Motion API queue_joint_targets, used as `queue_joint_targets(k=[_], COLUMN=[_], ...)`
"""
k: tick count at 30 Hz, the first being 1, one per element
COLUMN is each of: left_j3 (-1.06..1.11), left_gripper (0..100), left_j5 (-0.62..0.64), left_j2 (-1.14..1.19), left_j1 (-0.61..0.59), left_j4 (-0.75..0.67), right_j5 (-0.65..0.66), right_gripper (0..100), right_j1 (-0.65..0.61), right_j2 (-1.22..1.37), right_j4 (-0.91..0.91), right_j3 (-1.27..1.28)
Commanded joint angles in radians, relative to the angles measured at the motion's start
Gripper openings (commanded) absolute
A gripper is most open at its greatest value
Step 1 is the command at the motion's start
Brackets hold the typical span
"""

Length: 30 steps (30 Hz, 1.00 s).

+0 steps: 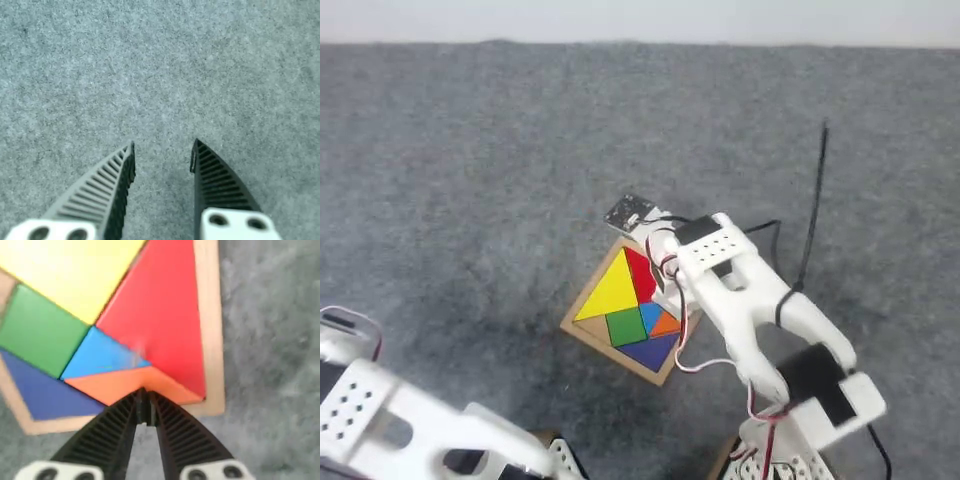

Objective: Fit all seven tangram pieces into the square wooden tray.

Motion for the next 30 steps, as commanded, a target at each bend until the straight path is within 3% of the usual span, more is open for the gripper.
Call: queue_joint_targets(k=[1,7,12,19,25,28,30], left_j3=[-0.012,-0.010,-0.007,0.119,0.452,0.647,0.753], left_gripper=[18,18,18,11,8,8,8], left_j5=[0.009,0.009,0.006,-0.144,-0.328,-0.425,-0.470], left_j2=[-0.029,-0.029,-0.029,-0.201,-0.562,-0.779,-0.922], left_j1=[-0.005,-0.003,0.068,0.474,0.856,0.974,0.984], left_j4=[-0.023,-0.021,-0.006,-0.009,-0.147,-0.181,-0.172], right_j5=[0.005,0.005,0.008,0.003,0.008,0.005,0.003], right_gripper=[0.8,0.8,0.8,0.8,0.8,0.8,0.8], right_j1=[-0.010,-0.008,0.027,0.170,0.354,0.453,0.489], right_j2=[0.051,-0.013,-0.263,-0.802,-1.287,-1.529,-1.693], right_j4=[-0.038,0.044,0.174,0.171,0.016,-0.130,-0.188], right_j3=[-0.011,-0.021,-0.044,0.092,0.489,0.747,0.914])
